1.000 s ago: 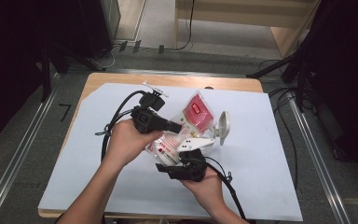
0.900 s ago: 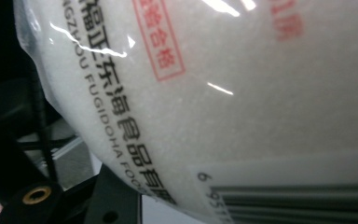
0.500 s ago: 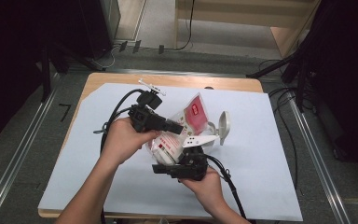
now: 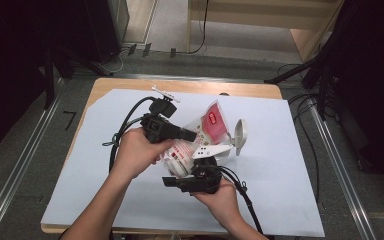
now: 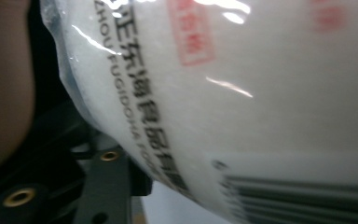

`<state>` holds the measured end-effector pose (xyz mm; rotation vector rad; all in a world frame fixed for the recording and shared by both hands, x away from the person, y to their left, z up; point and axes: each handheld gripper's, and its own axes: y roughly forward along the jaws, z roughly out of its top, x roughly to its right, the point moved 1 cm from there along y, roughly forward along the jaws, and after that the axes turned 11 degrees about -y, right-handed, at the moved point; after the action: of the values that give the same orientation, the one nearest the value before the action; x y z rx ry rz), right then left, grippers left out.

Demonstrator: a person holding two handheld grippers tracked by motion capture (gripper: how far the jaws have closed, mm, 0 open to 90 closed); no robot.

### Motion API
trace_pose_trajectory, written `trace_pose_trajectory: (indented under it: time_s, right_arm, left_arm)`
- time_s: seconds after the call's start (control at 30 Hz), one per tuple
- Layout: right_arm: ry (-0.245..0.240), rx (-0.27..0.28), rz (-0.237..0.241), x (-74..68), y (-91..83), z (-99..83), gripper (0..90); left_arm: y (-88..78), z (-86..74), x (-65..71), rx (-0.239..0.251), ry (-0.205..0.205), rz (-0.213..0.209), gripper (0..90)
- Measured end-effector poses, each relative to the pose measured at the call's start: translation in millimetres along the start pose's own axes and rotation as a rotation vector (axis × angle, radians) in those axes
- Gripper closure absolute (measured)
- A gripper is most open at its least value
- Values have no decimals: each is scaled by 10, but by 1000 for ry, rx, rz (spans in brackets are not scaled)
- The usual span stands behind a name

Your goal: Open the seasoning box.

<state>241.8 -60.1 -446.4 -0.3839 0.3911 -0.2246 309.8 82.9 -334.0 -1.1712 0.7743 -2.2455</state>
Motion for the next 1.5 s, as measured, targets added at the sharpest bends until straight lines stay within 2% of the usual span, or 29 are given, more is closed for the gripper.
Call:
trace_pose_trajectory:
  time_s: [0.07,0.13,0.27,0.37,0.4,0.47,0.5,0.53,0.63,0.83,0.93,1.03,1.17,1.23,1.33,1.4,1.5]
  right_arm:
    - [-12,-17,-24,-15,-3,11,561]
    - [-13,-11,-20,-2,-26,9,615]
    - [-2,5,-1,5,-37,8,619]
    - [29,36,59,21,-46,16,625]
    - [29,36,59,21,-46,16,625]
    - [51,50,87,37,-55,20,626]
    - [63,55,97,46,-58,22,627]
    - [98,76,131,67,-60,21,628]
    - [103,78,130,78,-67,24,629]
    - [92,67,131,80,-57,38,626]
    - [94,65,139,75,-56,49,624]
    - [91,64,148,61,-46,78,617]
    - [68,44,124,21,-26,123,584]
    - [56,43,101,-1,-8,139,518]
    - [65,41,75,-7,5,146,569]
    - [68,46,77,2,8,142,591]
    - [83,56,94,12,-6,145,605]
  left_arm:
    - [-10,1,1,-6,8,-1,874]
    - [-23,4,6,-7,16,-7,859]
    - [-29,6,18,-7,22,-20,822]
    - [-45,21,0,-13,27,-37,754]
    - [-45,21,0,-13,27,-37,737]
    - [-48,36,-22,-17,23,-53,717]
    - [-40,45,-24,-23,10,-64,691]
    - [-39,50,-25,-21,9,-64,678]
    - [-33,53,-32,-21,14,-66,687]
    - [-40,69,-79,-30,-26,-74,716]
    - [-53,83,-74,-41,-45,-75,702]
    - [-74,95,-41,-37,-48,-56,707]
    - [-94,99,-21,-30,-43,-32,760]
    - [-96,94,-13,-22,-46,-28,784]
    - [-85,84,15,-22,-44,-16,785]
    - [-79,80,30,-22,-44,-15,774]
    - [-74,90,27,-22,-41,-48,716]
